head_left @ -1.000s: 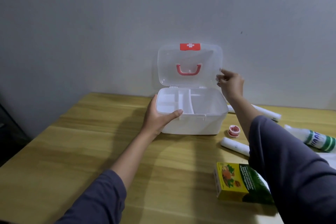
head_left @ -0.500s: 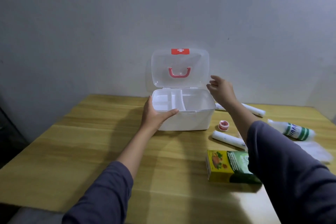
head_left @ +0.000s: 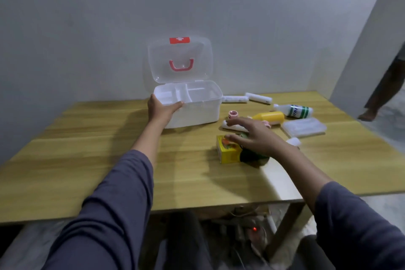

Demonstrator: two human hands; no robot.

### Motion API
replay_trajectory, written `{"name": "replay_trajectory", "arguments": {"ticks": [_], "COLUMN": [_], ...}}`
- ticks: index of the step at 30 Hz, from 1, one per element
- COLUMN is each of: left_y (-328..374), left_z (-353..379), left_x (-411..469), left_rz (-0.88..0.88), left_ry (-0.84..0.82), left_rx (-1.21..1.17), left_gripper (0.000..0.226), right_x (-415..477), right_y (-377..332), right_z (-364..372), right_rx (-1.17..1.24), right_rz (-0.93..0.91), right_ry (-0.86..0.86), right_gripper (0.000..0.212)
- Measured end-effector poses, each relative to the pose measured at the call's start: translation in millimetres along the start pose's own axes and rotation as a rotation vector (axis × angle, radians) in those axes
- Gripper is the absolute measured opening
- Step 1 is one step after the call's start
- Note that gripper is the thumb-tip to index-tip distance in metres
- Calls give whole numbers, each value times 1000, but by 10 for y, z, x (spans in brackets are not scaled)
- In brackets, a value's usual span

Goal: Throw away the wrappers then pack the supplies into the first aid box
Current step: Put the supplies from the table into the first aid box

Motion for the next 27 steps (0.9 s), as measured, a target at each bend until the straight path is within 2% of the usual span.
{"name": "replay_trajectory", "arguments": {"ticks": [3,5,8,12,16,22,27], "left_y": [-33,-60,-58,-92,-55,-72,-115], "left_z": [31,55,47,14,-18,-28,-19], "left_x": [-49,-74,-74,-12,92,225,260], "left_rz": [-8,-11,2,1,16,14,51], "left_ry": [-28,-31,-24,-41,-100,-170,-193], "left_rx": [26,29,23,42,72,62,21], "left_gripper": [96,95,96,99,107,120,103], "right_x": [-194,-235,-166,0,388,1139,1626], "right_y": [18,64,81,77,59,29,104], "right_z": [104,183,201,10,-281,-370,-171], "right_rx": [-154,-265,-281,-229,-284,-408,-504], "right_rz": [-29,-19,1,16,-60,-73,-82], "right_ry": [-164,-210,-159,-9,132,51,-39], "right_gripper": [69,77,78,75,72,70,67]}}
Point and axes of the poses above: each hand's wrist, its own x-axis towards the middle knuckle, its own z-axis out of the palm, y = z × x, the point moved 2 cm from there along x, towards the middle knuckle, and after that the axes turned 13 degrees about -z, right-handed, at the moved point
